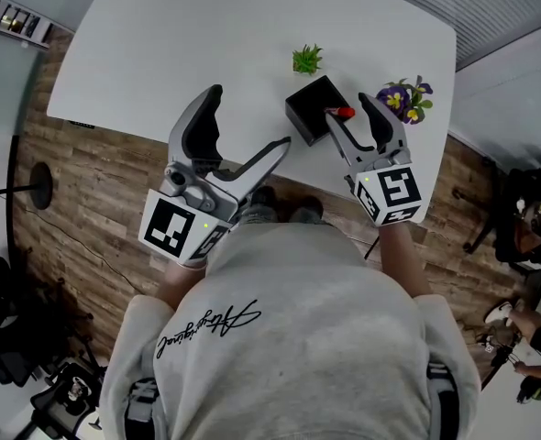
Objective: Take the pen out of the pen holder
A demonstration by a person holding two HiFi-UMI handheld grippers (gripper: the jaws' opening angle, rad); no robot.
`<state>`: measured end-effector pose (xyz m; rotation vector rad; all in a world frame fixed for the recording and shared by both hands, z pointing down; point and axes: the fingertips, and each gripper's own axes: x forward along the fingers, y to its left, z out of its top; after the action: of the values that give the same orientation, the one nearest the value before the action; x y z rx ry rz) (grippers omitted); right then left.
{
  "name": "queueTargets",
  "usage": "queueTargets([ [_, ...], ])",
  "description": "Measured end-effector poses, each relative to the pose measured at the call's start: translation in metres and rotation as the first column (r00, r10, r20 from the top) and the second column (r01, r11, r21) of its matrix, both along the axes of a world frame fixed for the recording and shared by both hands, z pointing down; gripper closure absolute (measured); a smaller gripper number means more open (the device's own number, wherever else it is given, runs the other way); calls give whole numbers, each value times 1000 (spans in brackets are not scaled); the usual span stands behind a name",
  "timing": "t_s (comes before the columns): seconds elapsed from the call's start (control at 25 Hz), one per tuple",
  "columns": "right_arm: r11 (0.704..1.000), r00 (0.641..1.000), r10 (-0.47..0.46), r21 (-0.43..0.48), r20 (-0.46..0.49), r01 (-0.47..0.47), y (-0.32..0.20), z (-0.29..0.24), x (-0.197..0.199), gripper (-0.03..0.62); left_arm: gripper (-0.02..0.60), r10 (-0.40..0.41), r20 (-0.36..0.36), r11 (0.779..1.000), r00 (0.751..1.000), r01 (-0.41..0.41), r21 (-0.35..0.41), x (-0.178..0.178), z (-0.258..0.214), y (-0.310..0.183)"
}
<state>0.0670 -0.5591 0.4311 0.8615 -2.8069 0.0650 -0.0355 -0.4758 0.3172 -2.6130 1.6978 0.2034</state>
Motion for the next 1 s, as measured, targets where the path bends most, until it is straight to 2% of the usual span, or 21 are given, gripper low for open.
queueTargets([
  [0.24, 1000, 1000, 11, -13, -23, -11, -2, 9, -1, 359, 152, -4, -2, 1000, 1000, 4, -4, -6, 2, -3],
  [0.52, 999, 999, 32, -5, -31, -32, -1, 11, -2, 405, 152, -13, 1, 1000, 1000, 13, -12, -15, 5, -2],
  [0.68, 998, 997, 63, 8, -41, -62, -3, 11, -1, 470, 152, -12, 3, 1000, 1000, 12, -15, -16, 6, 0],
  [1.0, 996, 995, 87, 27, -48, -86, -2, 10, -3, 517, 152, -18, 5, 1000, 1000, 18, -20, -22, 8, 3],
])
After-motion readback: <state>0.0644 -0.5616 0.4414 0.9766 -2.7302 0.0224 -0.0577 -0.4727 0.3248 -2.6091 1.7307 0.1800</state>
